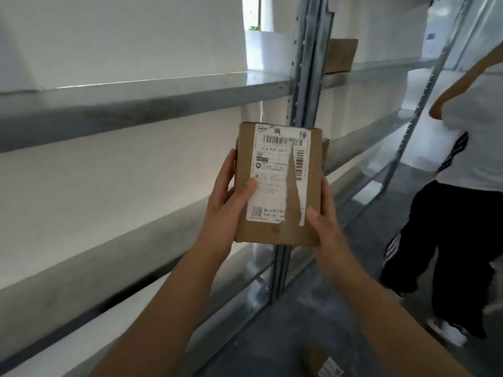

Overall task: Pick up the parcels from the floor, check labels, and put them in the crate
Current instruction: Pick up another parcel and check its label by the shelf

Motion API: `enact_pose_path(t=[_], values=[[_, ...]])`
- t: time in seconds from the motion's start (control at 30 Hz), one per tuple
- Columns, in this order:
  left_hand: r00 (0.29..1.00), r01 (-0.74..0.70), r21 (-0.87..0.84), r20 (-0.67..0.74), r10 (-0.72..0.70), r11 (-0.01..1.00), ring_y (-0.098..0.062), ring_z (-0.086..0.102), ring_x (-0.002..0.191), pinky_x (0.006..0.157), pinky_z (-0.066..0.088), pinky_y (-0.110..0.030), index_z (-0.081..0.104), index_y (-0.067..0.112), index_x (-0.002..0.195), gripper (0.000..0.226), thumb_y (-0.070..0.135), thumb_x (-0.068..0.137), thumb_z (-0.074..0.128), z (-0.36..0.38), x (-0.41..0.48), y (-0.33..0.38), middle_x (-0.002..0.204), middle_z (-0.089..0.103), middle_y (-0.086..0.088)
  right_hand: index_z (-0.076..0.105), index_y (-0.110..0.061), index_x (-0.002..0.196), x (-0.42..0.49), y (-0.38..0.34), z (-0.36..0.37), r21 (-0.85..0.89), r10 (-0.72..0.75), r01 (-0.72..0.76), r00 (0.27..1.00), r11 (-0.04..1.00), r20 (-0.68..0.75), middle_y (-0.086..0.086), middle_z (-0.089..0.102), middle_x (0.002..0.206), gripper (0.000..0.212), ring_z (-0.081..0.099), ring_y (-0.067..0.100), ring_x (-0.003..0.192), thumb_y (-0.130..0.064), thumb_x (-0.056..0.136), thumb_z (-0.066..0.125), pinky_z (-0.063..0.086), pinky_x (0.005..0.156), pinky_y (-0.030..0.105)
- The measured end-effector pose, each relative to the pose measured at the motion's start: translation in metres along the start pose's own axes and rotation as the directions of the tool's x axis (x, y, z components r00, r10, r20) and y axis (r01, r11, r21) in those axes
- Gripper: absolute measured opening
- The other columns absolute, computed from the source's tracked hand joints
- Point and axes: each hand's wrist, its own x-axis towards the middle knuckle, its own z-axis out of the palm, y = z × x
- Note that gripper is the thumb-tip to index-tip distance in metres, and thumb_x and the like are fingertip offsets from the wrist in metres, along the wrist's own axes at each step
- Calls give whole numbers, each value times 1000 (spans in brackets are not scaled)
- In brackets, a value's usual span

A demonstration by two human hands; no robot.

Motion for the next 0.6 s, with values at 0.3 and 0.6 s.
enact_pose_path(t=[0.3,0.6], values=[[929,-50,150,-356,102,987,-13,58,120,90,55,-37,18,48,146,67,45,88,53,-79,-121,51,141,48,17,17,-42,146,-36,4,113,102,53,-97,928,990,368,-16,40,146,76,47,-2,125,-52,78,50,44,101,22],[758,-118,253,-602,252,960,-24,58,120,92,53,-47,23,35,148,63,40,89,45,-172,-254,116,140,52,1,23,-42,142,-100,-28,264,144,40,-186,736,972,676,-18,42,142,67,49,3,124,-51,78,41,50,85,12]])
